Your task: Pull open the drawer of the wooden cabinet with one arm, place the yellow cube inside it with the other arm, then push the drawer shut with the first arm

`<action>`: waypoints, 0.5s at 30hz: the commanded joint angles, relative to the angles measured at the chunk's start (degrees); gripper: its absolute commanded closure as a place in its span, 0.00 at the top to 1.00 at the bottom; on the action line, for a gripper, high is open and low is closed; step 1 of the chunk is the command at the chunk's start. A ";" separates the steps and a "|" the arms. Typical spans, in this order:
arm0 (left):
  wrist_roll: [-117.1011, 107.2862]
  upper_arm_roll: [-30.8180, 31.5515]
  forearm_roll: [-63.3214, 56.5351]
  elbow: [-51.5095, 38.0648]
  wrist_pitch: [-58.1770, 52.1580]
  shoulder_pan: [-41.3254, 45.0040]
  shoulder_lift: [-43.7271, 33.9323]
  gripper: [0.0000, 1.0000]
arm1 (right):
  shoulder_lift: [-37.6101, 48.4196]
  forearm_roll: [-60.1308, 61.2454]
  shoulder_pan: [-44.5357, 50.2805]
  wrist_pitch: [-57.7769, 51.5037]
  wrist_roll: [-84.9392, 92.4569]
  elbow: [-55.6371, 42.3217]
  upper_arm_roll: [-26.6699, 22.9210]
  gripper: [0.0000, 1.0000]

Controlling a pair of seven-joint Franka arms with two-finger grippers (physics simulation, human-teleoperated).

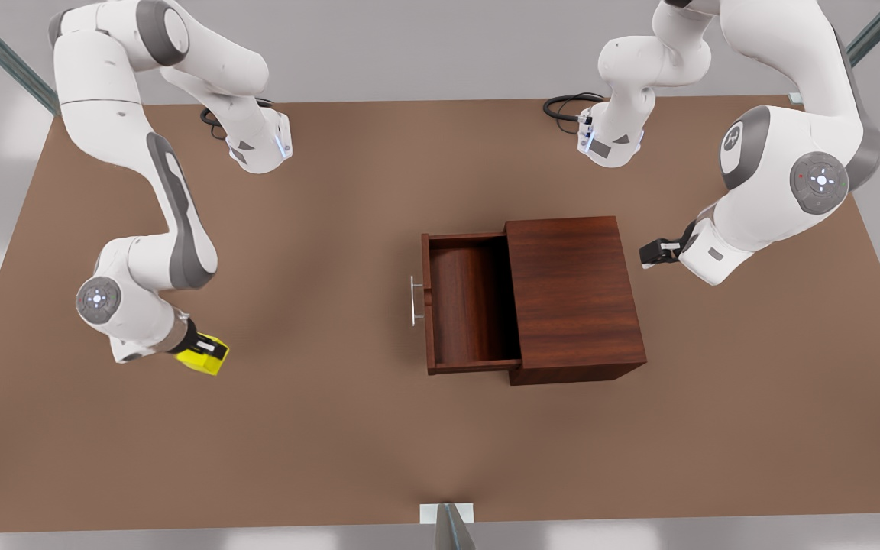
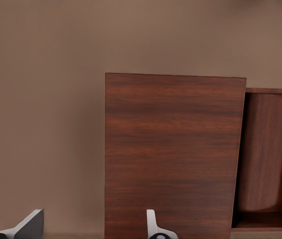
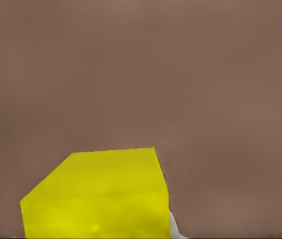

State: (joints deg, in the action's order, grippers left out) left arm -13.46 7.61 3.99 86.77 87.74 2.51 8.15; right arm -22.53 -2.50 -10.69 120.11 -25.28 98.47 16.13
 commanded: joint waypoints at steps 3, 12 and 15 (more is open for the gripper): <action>0.54 0.03 -0.04 -0.03 -0.47 -0.05 -0.06 1.00 | -1.28 1.97 7.60 -22.11 -24.46 -12.50 1.89 0.55; 0.72 0.03 -1.18 -0.03 -0.56 0.13 -0.06 1.00 | -13.94 2.59 28.08 -31.26 -51.53 -36.07 1.19 0.55; 0.37 0.03 -1.18 0.06 -0.56 0.13 -0.06 1.00 | -17.81 2.67 34.76 -29.94 -59.01 -40.90 1.19 0.55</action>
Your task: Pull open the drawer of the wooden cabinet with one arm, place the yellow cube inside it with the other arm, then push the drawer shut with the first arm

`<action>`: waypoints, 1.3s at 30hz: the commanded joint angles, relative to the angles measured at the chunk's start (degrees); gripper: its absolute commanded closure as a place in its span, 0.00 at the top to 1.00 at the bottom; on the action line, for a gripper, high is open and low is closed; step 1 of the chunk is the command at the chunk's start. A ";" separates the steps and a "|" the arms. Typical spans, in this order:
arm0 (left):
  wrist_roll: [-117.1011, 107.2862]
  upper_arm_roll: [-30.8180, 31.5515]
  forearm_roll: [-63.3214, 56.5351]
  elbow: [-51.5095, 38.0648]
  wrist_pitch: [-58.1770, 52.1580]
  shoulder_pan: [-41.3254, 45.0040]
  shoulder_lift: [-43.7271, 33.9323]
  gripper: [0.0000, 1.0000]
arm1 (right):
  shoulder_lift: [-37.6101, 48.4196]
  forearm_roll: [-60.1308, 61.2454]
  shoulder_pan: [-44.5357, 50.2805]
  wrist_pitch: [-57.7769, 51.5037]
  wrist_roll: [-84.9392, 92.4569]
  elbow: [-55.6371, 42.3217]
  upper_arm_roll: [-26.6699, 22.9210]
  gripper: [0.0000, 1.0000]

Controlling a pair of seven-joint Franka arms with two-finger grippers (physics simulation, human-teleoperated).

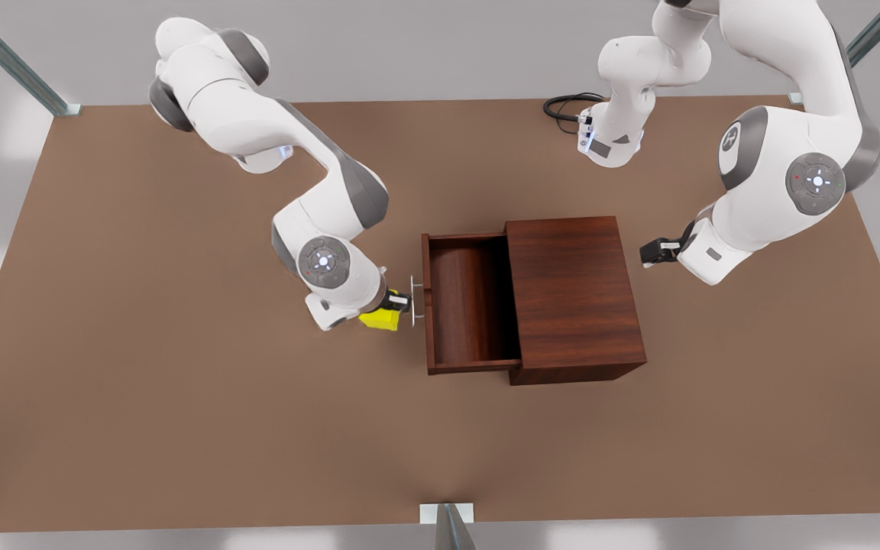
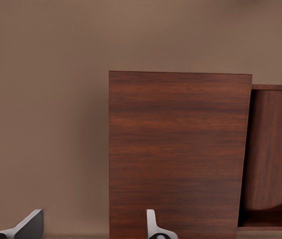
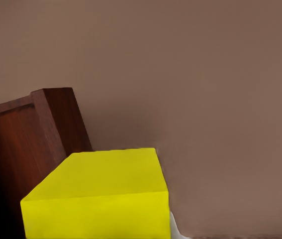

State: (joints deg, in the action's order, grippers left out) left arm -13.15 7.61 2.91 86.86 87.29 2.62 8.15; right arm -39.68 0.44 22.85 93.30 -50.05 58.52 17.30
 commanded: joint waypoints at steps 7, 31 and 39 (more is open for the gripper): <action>0.06 0.03 -0.09 -0.11 -0.11 0.02 -0.06 1.00 | -8.30 -0.35 10.81 7.33 -42.33 -5.52 -0.25 0.56; -76.92 -0.06 -10.73 -30.34 17.03 35.34 30.87 1.00 | 27.29 -7.65 -41.31 0.65 46.36 33.68 -0.78 1.00; -96.27 -0.85 -19.08 -32.63 25.90 45.01 38.35 1.00 | 25.53 -5.53 -40.52 -0.84 46.09 31.92 -0.52 1.00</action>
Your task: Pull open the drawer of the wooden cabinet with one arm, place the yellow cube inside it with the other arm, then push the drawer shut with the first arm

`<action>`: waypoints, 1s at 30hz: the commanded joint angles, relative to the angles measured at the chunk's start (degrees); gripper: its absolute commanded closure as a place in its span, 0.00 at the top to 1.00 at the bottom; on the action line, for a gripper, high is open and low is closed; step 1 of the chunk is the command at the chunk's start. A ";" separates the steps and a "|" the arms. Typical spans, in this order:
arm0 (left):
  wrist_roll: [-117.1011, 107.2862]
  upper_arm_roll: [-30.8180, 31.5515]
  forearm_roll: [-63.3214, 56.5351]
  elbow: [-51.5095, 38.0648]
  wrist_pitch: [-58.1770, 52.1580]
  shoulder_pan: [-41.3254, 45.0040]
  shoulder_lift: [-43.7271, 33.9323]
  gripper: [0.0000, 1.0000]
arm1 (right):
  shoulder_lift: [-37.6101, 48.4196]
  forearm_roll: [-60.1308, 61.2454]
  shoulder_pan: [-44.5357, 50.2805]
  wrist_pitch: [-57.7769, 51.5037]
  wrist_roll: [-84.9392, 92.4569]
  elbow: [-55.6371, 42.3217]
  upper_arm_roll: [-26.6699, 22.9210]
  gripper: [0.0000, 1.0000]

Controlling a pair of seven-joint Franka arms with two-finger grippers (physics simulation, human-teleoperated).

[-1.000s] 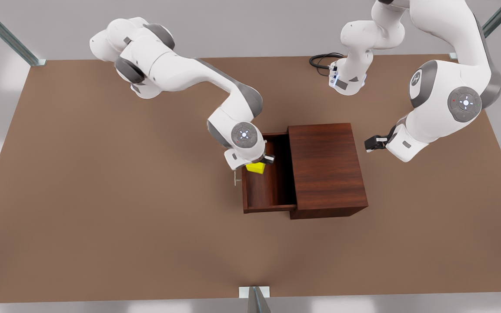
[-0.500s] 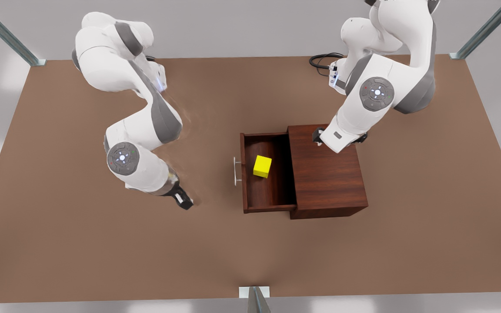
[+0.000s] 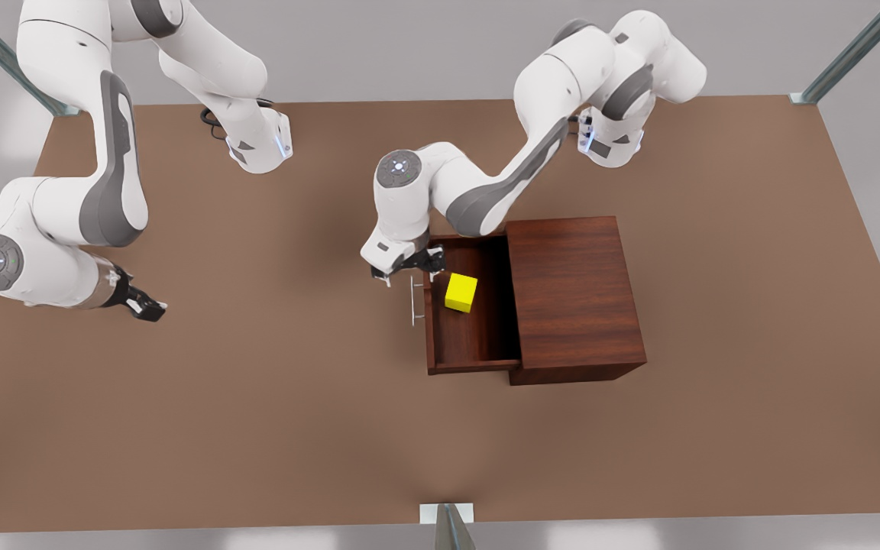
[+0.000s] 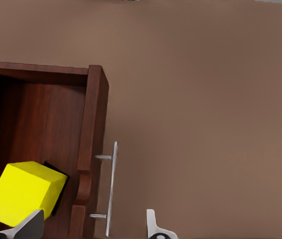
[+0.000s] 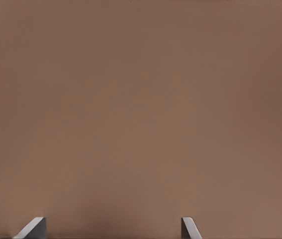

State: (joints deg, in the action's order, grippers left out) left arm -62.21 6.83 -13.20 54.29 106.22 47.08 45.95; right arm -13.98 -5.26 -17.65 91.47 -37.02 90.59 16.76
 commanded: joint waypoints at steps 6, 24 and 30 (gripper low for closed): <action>-49.67 -3.49 -3.14 -0.33 13.92 5.38 5.90 1.00 | -0.26 0.16 -0.01 0.99 33.07 -0.33 0.03 1.00; -29.63 -5.60 -4.46 0.55 3.46 6.09 8.54 1.00 | -0.79 0.16 0.16 0.99 32.63 -0.42 0.03 1.00; -22.79 -4.89 -2.45 0.55 1.00 1.61 7.58 1.00 | -0.87 0.16 0.16 0.99 32.63 -0.50 0.03 1.00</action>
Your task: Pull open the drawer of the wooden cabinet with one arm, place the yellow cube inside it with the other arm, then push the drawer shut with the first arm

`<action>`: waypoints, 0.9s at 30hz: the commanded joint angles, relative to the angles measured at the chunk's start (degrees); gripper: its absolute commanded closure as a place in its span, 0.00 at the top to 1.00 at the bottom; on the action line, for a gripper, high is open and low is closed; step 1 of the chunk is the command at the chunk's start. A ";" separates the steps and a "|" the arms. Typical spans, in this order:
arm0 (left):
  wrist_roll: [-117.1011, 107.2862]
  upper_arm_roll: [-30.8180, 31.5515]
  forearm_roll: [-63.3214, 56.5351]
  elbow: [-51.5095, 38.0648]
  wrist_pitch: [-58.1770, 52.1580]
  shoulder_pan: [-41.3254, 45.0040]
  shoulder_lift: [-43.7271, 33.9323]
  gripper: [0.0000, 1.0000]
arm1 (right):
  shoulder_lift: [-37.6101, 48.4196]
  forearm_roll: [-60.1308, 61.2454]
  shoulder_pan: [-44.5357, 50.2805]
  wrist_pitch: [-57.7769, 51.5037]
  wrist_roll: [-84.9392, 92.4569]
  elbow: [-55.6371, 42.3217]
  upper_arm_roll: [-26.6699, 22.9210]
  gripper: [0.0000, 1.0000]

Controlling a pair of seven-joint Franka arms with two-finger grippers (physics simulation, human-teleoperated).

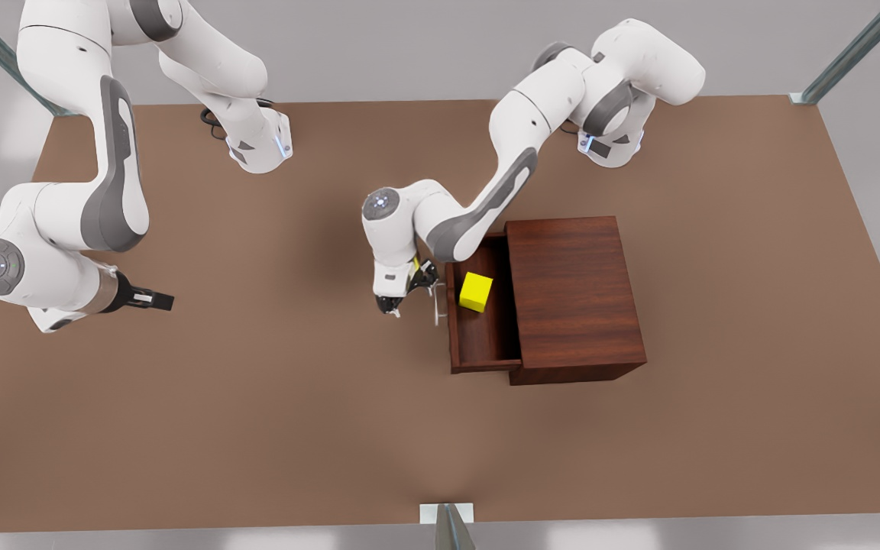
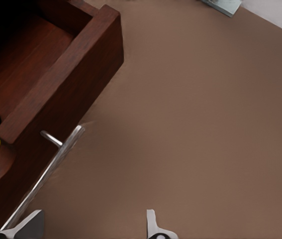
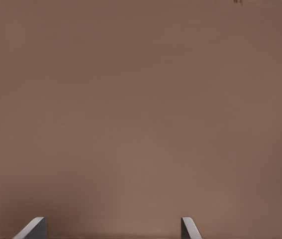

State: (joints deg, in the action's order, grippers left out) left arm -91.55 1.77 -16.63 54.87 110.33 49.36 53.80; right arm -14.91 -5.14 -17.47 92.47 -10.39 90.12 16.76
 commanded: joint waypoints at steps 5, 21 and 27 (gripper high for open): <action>13.32 0.16 5.91 0.15 -2.84 -4.53 -0.36 1.00 | 0.14 -0.05 -0.02 -0.01 6.00 -0.03 0.02 1.00; 23.35 0.07 7.49 15.27 -1.96 -9.10 -8.44 1.00 | 0.06 -0.40 -0.20 -0.01 6.08 -0.55 0.02 1.00; 25.98 0.07 7.67 17.73 -2.23 -10.51 -10.38 1.00 | -0.21 -0.40 -0.20 -0.01 6.08 -0.55 0.02 1.00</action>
State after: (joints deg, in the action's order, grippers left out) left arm -74.87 1.85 -8.96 72.55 108.22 38.96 43.62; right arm -15.17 -5.62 -17.67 92.48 -5.69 89.59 16.76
